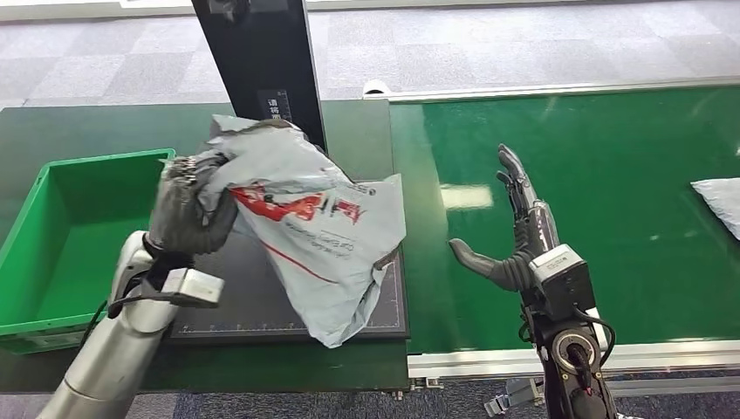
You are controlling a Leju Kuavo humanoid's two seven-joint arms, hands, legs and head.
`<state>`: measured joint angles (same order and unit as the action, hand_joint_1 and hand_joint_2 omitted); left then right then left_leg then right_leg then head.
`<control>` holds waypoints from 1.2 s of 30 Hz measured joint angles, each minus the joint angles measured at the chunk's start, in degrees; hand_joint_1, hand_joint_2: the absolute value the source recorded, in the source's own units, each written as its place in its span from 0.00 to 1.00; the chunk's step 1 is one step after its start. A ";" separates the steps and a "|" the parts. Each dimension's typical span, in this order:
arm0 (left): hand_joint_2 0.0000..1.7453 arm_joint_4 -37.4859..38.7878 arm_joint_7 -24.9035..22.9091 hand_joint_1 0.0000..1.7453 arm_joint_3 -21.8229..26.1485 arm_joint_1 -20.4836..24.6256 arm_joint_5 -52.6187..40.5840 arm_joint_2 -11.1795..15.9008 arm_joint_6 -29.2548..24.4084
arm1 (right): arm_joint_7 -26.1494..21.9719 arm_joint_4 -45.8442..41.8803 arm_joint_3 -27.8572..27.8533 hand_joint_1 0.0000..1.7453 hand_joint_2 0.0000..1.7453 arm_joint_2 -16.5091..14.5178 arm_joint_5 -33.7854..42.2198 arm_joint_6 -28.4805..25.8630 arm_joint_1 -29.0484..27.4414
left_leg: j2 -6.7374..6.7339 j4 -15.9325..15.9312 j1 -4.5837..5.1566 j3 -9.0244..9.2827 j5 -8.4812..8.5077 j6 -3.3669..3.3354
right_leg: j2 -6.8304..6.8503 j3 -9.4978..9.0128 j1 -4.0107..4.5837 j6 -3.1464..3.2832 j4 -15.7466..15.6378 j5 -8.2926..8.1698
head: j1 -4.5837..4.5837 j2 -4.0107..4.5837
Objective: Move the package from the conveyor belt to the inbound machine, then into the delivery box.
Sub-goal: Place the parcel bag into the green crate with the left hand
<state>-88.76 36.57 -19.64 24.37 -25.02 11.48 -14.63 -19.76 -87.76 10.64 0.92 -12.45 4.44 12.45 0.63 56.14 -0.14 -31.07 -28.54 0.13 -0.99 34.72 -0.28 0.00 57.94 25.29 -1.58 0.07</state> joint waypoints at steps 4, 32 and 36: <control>1.00 -9.99 2.82 1.00 5.83 -4.47 2.12 -0.90 -6.14 | -0.55 -1.48 -0.48 0.00 1.00 0.13 -0.15 -0.34 -1.83 | 0.01 -0.01 -0.01 -0.02 -0.01 0.03 | 0.00 0.04 0.02 0.01 0.00 0.02 | 0.01 0.00; 1.00 38.45 -16.16 1.00 31.76 8.44 -22.19 6.39 -11.71 | -0.61 -4.10 -1.05 0.00 1.00 -0.18 -1.60 -0.48 -3.43 | -0.24 -0.01 -0.07 -0.11 0.12 0.15 | -0.22 0.15 0.11 0.18 0.05 -0.11 | 0.03 0.00; 1.00 45.20 -21.02 1.00 32.63 10.49 -26.50 7.96 -12.01 | -0.60 -4.08 -1.05 0.00 1.00 -0.17 -1.58 -0.48 -3.39 | -0.24 -0.01 -0.08 -0.10 0.11 0.14 | -0.24 0.16 0.11 0.18 0.05 -0.11 | 0.02 0.00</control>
<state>-43.55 15.54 12.98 34.86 -51.52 19.44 -26.64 -20.37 -91.84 9.60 0.75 -14.04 3.96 9.07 0.39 56.13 -0.23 -31.17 -28.43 0.27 -1.23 34.89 -0.16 0.18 57.99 25.18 -1.56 0.07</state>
